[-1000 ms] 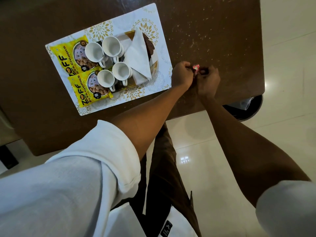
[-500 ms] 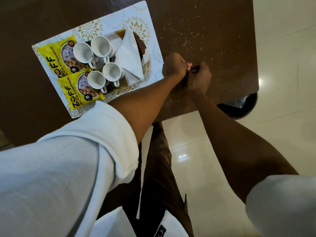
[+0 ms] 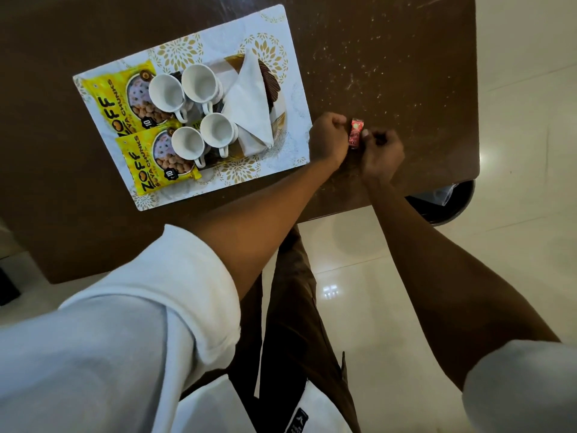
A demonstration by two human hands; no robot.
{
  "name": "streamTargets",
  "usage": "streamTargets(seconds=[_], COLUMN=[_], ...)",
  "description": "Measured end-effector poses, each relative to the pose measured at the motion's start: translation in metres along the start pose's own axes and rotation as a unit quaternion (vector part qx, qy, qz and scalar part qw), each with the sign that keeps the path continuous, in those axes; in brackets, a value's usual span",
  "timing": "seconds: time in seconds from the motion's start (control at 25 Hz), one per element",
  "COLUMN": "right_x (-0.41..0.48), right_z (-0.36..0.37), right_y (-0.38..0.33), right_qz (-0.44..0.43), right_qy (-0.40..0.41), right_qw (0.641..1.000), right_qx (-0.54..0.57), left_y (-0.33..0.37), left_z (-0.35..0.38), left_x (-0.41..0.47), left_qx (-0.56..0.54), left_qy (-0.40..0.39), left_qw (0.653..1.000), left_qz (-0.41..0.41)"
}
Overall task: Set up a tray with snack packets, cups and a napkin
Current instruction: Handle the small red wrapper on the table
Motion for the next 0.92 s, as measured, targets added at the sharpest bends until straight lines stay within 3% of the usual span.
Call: streamTargets(seconds=[0.2,0.56,0.92], right_x=[0.0,-0.011,-0.001], right_z=[0.013,0.095,0.117], right_y=[-0.017,-0.078,-0.108], right_qz=[-0.025,-0.128,-0.177], right_qy=[-0.019,-0.102,-0.124], right_qw=[0.998,0.98,0.963], right_qx=[-0.054,-0.112,-0.159], left_y=[-0.003,-0.019,-0.012], left_z=[0.005,-0.065,-0.08], left_x=[-0.009,0.002,0.001], left_qx=[0.004,0.0,-0.068], left_qy=[-0.03,0.065,0.088], left_qw=[1.0,0.997,0.993], left_qz=[0.001,0.035,0.048])
Point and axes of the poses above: each hand's wrist, its own x-axis towards the middle knuckle, its own z-axis out of the palm, y = z × x, the point moved 6 cm from there along x, towards the middle knuckle, and after that the axes turned 7 degrees about -y, right-handed, at the moved point
